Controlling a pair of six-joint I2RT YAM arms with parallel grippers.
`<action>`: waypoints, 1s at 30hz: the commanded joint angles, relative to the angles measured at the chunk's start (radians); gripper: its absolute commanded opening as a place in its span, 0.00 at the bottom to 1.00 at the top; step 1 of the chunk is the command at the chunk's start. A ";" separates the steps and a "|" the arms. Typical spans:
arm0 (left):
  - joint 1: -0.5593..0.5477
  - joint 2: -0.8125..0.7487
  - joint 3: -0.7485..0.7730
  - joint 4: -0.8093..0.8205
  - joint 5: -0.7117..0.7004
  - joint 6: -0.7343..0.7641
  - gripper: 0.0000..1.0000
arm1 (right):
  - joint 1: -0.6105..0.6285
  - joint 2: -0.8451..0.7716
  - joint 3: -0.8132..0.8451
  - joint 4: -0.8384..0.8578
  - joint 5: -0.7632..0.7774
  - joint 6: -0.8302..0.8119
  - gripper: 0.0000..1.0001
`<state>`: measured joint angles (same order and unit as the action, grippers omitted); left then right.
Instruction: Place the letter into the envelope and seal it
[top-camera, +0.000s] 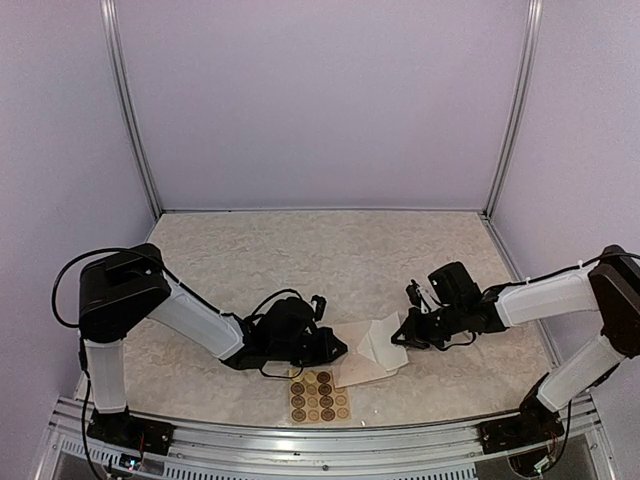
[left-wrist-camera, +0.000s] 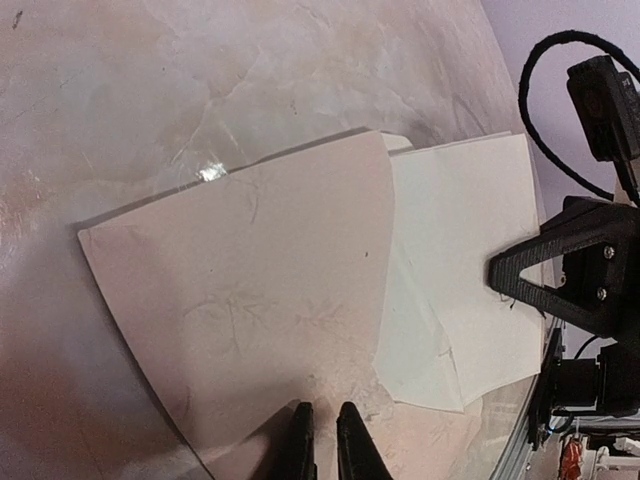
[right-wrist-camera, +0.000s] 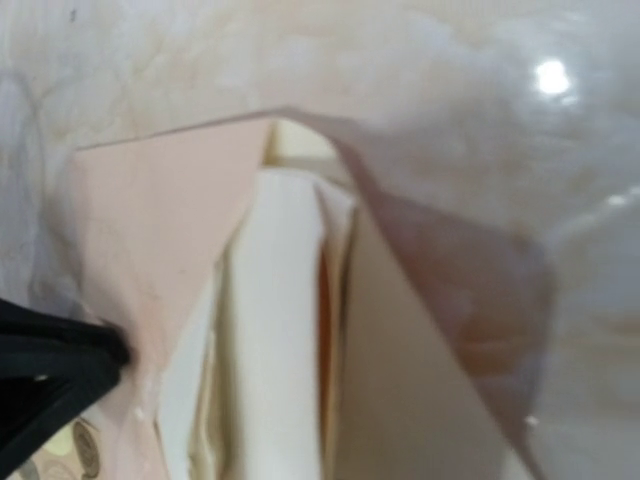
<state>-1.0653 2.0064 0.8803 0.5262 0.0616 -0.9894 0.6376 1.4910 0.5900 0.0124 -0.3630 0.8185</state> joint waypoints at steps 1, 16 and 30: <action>0.007 0.012 -0.039 -0.118 -0.020 0.002 0.09 | -0.022 -0.032 -0.017 -0.051 0.020 -0.028 0.00; -0.005 -0.119 -0.036 -0.151 -0.072 0.035 0.28 | -0.025 0.014 -0.015 -0.014 -0.007 -0.028 0.00; -0.003 -0.141 -0.079 -0.196 -0.039 -0.007 0.40 | -0.025 0.021 -0.009 -0.014 -0.021 -0.031 0.00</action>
<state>-1.0676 1.8282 0.8066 0.3153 -0.0227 -0.9779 0.6201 1.5032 0.5861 -0.0093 -0.3775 0.7967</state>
